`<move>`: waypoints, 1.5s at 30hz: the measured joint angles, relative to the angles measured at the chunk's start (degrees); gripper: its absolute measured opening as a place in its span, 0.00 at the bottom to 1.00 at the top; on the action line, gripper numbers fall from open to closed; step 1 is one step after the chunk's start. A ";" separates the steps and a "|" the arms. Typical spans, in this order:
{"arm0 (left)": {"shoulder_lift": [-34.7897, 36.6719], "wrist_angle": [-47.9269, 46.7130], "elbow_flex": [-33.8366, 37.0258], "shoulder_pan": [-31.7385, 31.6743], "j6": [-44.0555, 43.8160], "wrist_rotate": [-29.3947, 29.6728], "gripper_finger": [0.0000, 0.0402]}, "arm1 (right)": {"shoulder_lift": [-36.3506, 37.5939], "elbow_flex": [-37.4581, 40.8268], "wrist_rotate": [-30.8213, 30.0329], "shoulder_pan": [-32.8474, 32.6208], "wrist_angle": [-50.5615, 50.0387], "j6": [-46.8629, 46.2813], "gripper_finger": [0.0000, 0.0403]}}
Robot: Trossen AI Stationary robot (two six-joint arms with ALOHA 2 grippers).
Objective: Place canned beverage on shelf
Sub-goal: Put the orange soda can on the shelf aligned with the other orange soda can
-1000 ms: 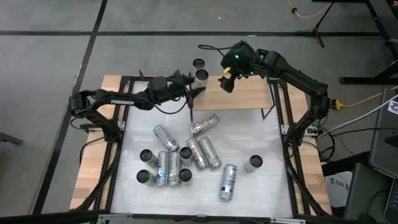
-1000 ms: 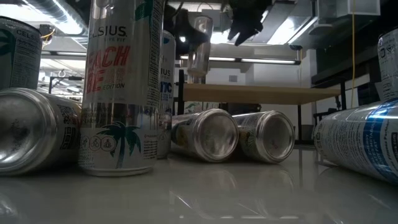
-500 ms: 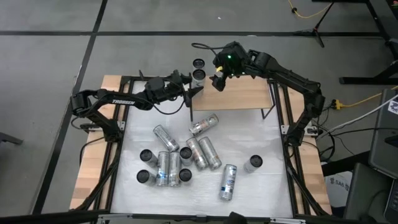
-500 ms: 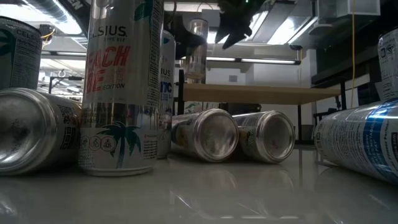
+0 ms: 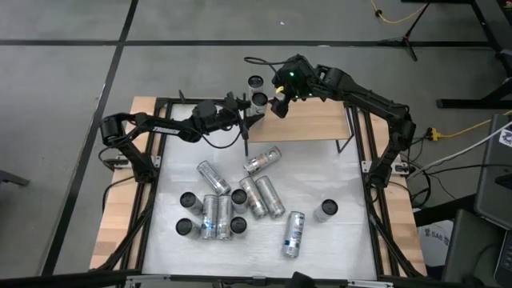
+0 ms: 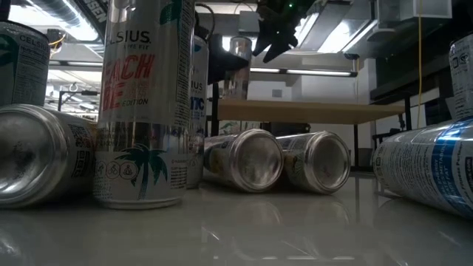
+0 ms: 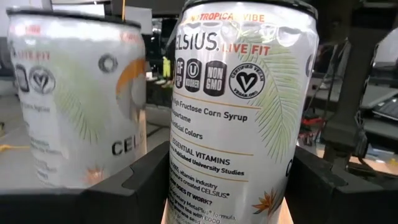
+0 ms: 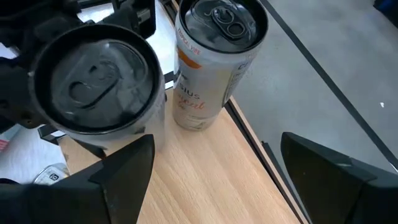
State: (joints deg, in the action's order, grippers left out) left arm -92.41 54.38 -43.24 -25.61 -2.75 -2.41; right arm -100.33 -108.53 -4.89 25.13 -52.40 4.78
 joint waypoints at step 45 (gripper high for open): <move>0.14 -3.07 -0.11 0.11 0.37 0.48 0.71 | 0.00 0.00 2.55 -0.03 0.00 0.02 0.84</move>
State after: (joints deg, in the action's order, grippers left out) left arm -92.27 51.31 -43.35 -25.50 -2.38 -1.93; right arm -100.33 -108.53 -2.34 25.10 -52.40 4.80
